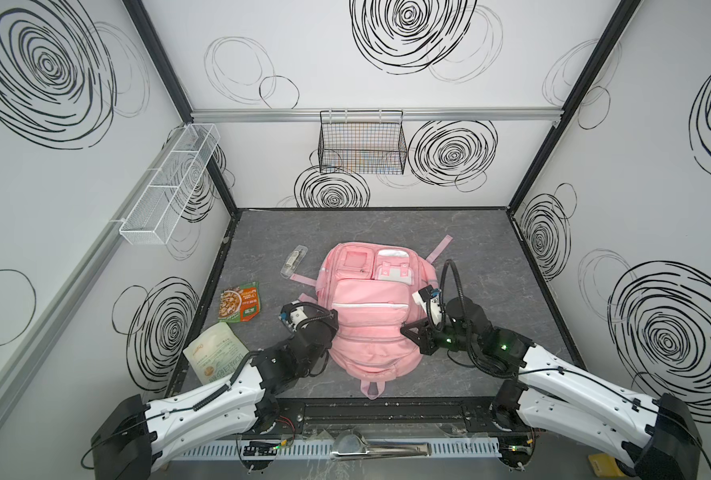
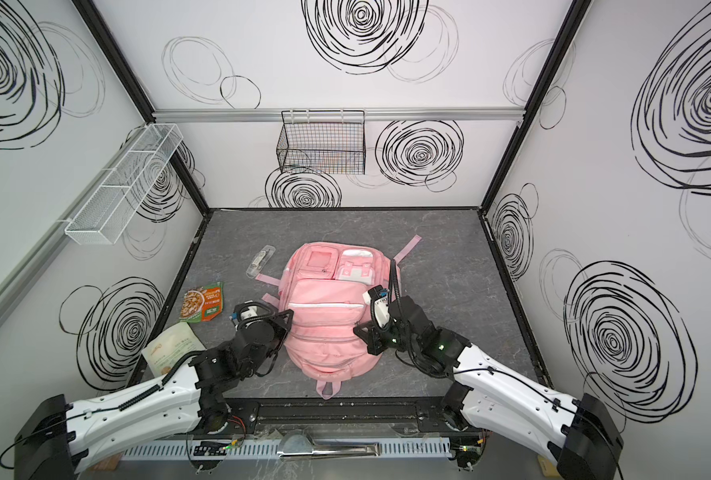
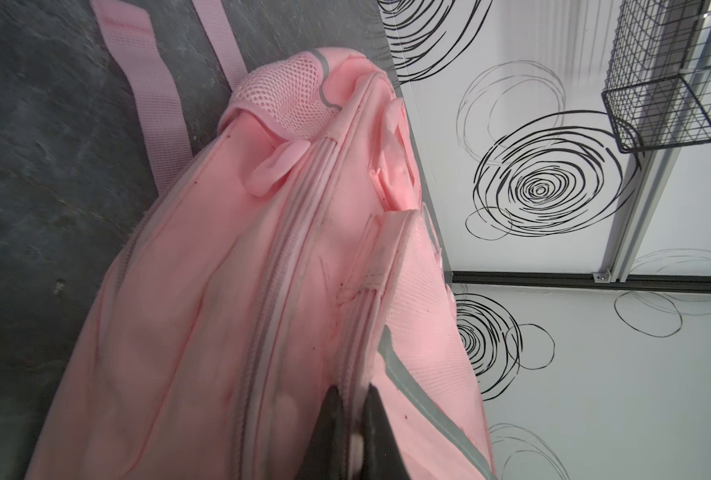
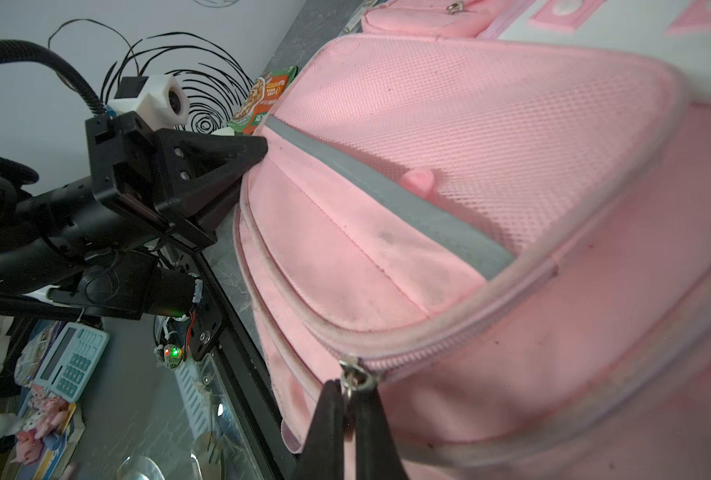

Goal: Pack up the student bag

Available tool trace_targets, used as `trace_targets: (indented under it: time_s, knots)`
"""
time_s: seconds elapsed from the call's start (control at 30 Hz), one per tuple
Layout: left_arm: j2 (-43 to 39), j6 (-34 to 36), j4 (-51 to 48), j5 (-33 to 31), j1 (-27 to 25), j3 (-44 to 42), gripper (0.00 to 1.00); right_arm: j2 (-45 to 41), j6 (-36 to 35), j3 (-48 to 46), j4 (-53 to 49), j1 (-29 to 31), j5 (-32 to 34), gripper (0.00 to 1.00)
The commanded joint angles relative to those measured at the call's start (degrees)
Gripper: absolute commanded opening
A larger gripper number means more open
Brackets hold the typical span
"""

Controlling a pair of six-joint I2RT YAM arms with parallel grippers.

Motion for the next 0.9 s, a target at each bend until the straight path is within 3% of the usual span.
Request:
trace_targets:
  time_s: [0.0, 0.27, 0.6, 0.67, 0.87]
  knots:
    - [1.26, -3.77, 5.82, -6.23, -0.15, 1.56, 0.00, 0.79, 1.60, 1.80, 6.00, 2.94, -6.78, 0.00]
    - [2.82, -3.84, 8.03, -7.15, -0.66, 1.73, 0.00, 5.39, 4.21, 2.78, 12.02, 6.40, -5.88, 0.00]
    - [0.23, -2.93, 6.96, -8.64, -3.59, 2.96, 0.00, 15.53, 4.28, 7.80, 14.29, 5.55, -0.52, 0.00]
    - [-1.03, -0.62, 6.95, -9.09, -3.34, 3.39, 0.00, 16.32, 3.59, 7.77, 15.99, 4.58, -3.21, 0.00]
    - [2.67, 4.23, 13.72, 1.50, -1.63, 4.87, 0.00, 16.09, 1.97, 7.21, 14.10, 1.17, -6.35, 0.00]
